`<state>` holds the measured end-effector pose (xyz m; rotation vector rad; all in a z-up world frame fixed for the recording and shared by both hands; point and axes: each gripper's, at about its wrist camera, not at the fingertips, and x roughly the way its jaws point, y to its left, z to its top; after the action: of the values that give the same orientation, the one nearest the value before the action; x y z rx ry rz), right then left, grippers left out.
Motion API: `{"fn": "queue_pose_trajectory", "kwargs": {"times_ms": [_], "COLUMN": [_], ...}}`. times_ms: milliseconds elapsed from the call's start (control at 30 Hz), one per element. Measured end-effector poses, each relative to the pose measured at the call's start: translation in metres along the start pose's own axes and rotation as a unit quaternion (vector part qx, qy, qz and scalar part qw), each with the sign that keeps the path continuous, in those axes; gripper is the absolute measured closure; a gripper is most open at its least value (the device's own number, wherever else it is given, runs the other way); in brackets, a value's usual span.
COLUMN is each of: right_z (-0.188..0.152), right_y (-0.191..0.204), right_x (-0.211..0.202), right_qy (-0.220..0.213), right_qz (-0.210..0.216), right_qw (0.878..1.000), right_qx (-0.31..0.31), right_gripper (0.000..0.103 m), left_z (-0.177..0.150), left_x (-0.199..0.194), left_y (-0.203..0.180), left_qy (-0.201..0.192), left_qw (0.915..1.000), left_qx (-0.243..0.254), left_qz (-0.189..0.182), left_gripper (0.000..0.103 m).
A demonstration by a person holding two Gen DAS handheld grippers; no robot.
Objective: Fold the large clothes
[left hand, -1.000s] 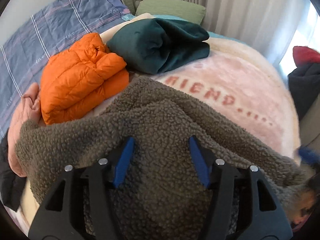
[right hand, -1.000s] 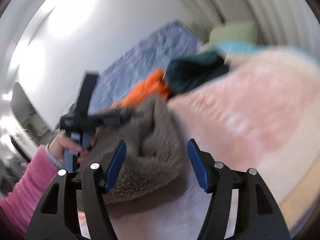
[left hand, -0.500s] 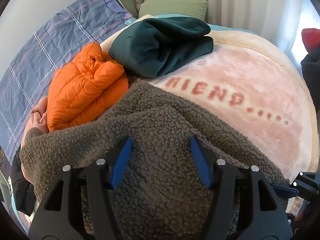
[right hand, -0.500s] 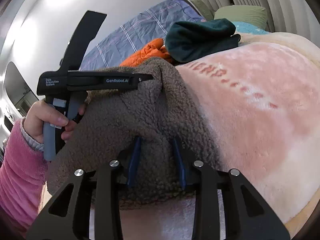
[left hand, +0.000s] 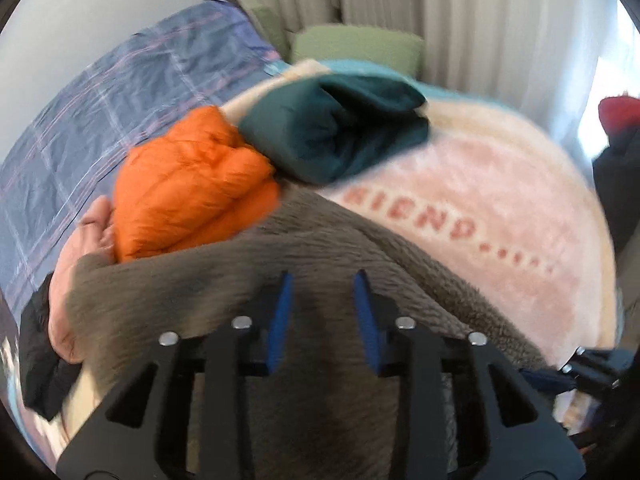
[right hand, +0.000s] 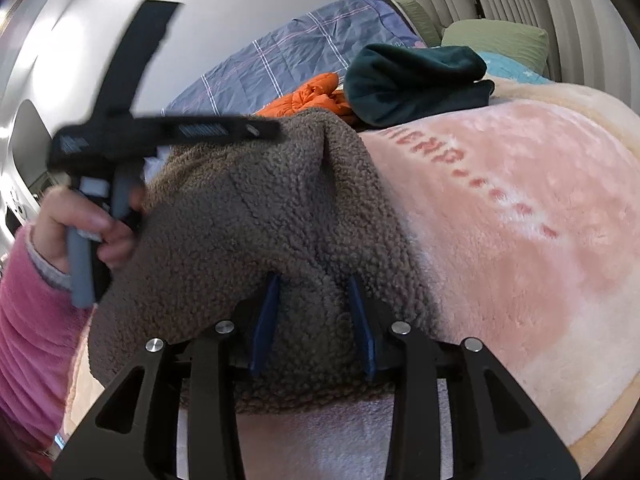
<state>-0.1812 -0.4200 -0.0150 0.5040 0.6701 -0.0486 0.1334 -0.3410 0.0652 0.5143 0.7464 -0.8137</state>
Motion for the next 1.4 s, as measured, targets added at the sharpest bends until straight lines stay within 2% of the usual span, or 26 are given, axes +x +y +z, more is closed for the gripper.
{"fn": "queue_pose_trajectory", "kwargs": {"times_ms": [100,167,233,300,367,400,433,500,533,633,767,833,900,933,1033,1067,1133,1233,1333,1400], "right_z": [-0.001,-0.002,-0.002,-0.001,-0.001,0.0,0.001,0.001,0.001,0.002,0.0,0.001,0.001,0.001,0.001,0.001,0.003,0.003,0.002,0.001], "right_y": [0.0,0.0,0.0,0.001,0.002,0.003,0.005,0.009,0.009,-0.003,-0.003,-0.002,-0.002,-0.003,-0.004,-0.003,0.001,0.005,0.0,-0.001], "right_x": [-0.001,-0.001,-0.001,-0.002,-0.003,-0.003,-0.002,-0.002,-0.001,-0.001,-0.002,-0.001,0.0,0.0,0.001,0.0,0.001,0.001,0.0,0.0], "right_qy": [-0.003,-0.004,-0.004,-0.004,-0.006,-0.006,-0.006,-0.013,-0.014,-0.005,-0.004,-0.005,-0.006,-0.006,-0.007,-0.008,-0.01,-0.015,-0.01,-0.011], "right_qz": [-0.002,-0.002,-0.004,-0.006,-0.003,0.003,0.0,-0.031,-0.044,-0.019,-0.022,-0.025,-0.024,-0.023,-0.021,-0.021,-0.021,-0.037,-0.026,-0.025], "right_qw": [1.0,1.0,1.0,1.0,1.0,1.0,1.0,0.999,0.999,1.0,1.0,1.0,1.0,1.0,1.0,1.0,1.0,0.999,1.0,1.0], "right_qx": [0.0,0.001,-0.001,-0.002,-0.003,-0.004,-0.006,-0.015,-0.018,0.01,0.005,0.004,0.004,0.005,0.006,0.005,0.001,-0.008,0.001,0.003], "right_gripper": [0.065,0.065,0.065,0.065,0.065,0.064,0.061,0.053,0.041,0.038,0.038,0.038,0.038,0.038,0.038,0.037,0.037,0.036,0.036,0.035], "left_z": [0.0,-0.002,-0.005,-0.012,-0.029,-0.037,-0.043,-0.042,-0.041,-0.041,-0.032,-0.028,-0.026,-0.026,-0.039,-0.048,-0.065,-0.063,-0.057,-0.052], "left_x": [-0.024,-0.035,-0.037,-0.014,0.03,0.047,0.058,0.056,0.055,0.046,0.0,-0.023,-0.036,-0.037,-0.006,0.017,0.051,0.055,0.047,0.026], "left_y": [0.023,0.044,0.067,0.093,0.101,0.099,0.096,0.1,0.103,0.106,0.123,0.132,0.144,0.151,0.173,0.173,0.161,0.16,0.157,0.16], "left_qy": [-0.026,-0.031,-0.028,0.005,0.057,0.066,0.066,0.057,0.06,0.053,0.005,-0.023,-0.04,-0.04,0.0,0.029,0.04,0.032,0.04,0.032], "left_qw": [0.9986,0.9977,0.9971,0.9952,0.9943,0.9947,0.9953,0.9951,0.9946,0.9952,0.9939,0.9933,0.9917,0.9907,0.987,0.9873,0.9894,0.9854,0.9878,0.9887], "left_qx": [-0.003,-0.016,-0.045,-0.086,-0.085,-0.073,-0.059,-0.075,-0.082,-0.082,-0.109,-0.114,-0.109,-0.112,-0.15,-0.146,-0.113,-0.14,-0.113,-0.11], "left_qz": [0.047,0.058,0.055,0.046,0.032,0.029,0.04,0.028,0.021,0.011,-0.014,0.001,0.054,0.066,0.057,0.055,0.082,0.092,0.1,0.097], "left_gripper": [0.081,0.083,0.084,0.084,0.086,0.086,0.086,0.087,0.087,0.087,0.086,0.084,0.077,0.077,0.078,0.078,0.078,0.078,0.078,0.078]}}
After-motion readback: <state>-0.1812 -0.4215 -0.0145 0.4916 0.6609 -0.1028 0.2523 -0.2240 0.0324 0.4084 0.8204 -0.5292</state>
